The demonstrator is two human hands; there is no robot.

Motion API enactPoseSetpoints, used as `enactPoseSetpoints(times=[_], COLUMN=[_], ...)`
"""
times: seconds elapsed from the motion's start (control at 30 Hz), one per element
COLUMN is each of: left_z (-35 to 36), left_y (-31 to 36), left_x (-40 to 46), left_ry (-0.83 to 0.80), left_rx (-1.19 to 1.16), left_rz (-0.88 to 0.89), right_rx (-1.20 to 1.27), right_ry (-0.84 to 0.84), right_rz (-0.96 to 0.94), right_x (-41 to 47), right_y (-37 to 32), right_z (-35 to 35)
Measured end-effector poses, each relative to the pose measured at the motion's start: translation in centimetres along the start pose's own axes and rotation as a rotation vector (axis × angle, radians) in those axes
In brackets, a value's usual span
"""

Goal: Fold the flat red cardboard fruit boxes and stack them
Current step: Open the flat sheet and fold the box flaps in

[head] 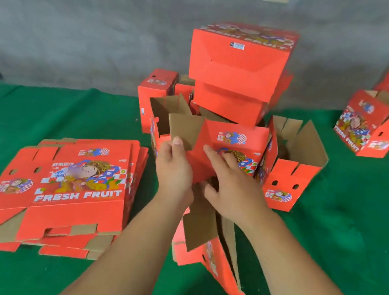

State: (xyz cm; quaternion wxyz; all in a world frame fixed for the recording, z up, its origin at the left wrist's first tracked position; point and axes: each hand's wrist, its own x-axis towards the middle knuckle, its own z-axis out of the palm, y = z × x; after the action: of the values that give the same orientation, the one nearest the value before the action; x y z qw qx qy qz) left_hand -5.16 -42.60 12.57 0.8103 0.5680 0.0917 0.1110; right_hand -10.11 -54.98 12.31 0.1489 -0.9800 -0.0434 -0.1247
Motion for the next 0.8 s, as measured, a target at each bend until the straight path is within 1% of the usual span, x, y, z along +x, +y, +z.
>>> enactPoseSetpoints(times=[0.1,0.13,0.17,0.2,0.3,0.4,0.47,0.53,0.63,0.7,0.77,0.8], left_z=[-0.5,-0.8,-1.1,-1.3,-2.0,-2.8,-3.7,-4.8,-7.0,-8.3,-9.0,-9.2], left_y=[0.3,0.3,0.3,0.3,0.4,0.5,0.0,-0.7,-1.7,-2.0,-2.2,-2.3], left_x=[-0.2,-0.1,0.0,0.2,0.7,0.7,0.3,-0.5,-1.5,-1.8,-2.1,-2.4], left_ry=[0.123,0.172,0.223,0.274,0.402,0.447,0.464,0.424,0.296,0.197,0.100,0.078], left_rx=[-0.106,-0.126,-0.133,-0.137,-0.211,-0.366,-0.333,-0.282,-0.174,-0.068,0.075,0.153], left_rz=[0.020,0.023,0.026,0.030,0.013,-0.045,-0.107,-0.177,-0.203,-0.156,-0.066,-0.035], right_rx=[0.098,0.114,0.140,0.173,0.193,0.080,-0.030,-0.113,-0.124,-0.108,-0.104,-0.097], right_ry=[-0.183,-0.216,-0.205,-0.151,0.166,0.403,0.518,0.543,0.440,0.417,0.404,0.391], right_rz=[0.144,0.167,0.179,0.176,0.100,0.052,0.092,0.111,0.197,0.263,0.294,0.298], right_x=[0.4,0.3,0.1,-0.1,-1.0,-2.3,-3.5,-4.7,-5.5,-5.7,-5.6,-5.6], right_y=[1.1,1.2,1.3,1.2,1.3,2.0,2.5,3.6,6.2,7.6,8.5,8.9], right_z=[-1.5,-2.1,-2.4,-2.7,-2.8,-1.7,-0.2,1.5,3.6,4.2,4.5,4.5])
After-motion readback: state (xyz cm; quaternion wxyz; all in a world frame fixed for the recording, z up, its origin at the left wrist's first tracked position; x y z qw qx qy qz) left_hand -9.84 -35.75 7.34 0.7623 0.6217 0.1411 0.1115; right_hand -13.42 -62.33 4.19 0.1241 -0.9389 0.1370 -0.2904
